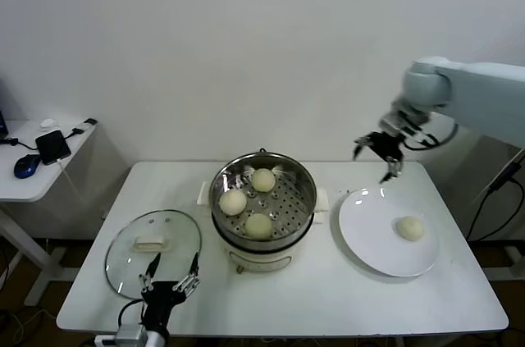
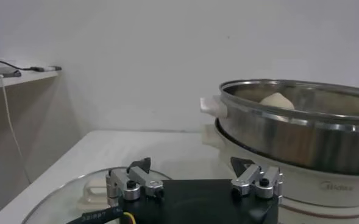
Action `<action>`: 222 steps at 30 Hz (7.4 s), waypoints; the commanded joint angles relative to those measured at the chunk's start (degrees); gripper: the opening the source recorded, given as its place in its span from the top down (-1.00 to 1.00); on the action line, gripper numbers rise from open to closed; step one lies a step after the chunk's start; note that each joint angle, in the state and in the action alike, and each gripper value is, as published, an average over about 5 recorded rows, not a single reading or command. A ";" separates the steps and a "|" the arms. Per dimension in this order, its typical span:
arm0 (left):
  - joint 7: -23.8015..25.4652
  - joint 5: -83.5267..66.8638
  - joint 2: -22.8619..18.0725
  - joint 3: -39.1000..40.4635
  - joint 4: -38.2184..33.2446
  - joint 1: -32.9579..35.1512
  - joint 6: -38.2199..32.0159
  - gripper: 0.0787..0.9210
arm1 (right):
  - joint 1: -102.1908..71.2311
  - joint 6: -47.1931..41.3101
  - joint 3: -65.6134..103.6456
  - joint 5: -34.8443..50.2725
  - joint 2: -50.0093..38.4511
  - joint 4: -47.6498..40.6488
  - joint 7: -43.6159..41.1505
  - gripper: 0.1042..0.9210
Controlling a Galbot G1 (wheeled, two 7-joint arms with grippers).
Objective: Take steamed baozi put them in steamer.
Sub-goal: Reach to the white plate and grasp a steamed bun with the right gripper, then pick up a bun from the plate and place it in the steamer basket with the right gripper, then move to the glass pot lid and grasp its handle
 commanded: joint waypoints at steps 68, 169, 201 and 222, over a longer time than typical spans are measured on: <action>-0.10 0.83 -0.41 1.57 -2.23 0.78 0.73 -0.77 | 6.84 -33.30 0.38 38.95 24.74 13.39 12.99 -0.34; -22.80 70.14 8.09 -6.18 20.64 -8.33 -13.56 -0.77 | -135.36 0.51 134.84 -4.98 34.29 19.44 59.16 -0.76; -25.44 85.17 8.32 -5.09 37.29 -19.38 -4.57 -0.77 | -136.31 -0.96 135.43 -7.69 34.11 22.06 59.98 -0.76; -20.31 84.96 10.17 -3.41 38.96 -22.05 -3.76 -0.35 | -136.62 -1.37 134.53 -9.82 34.54 22.89 60.03 -0.76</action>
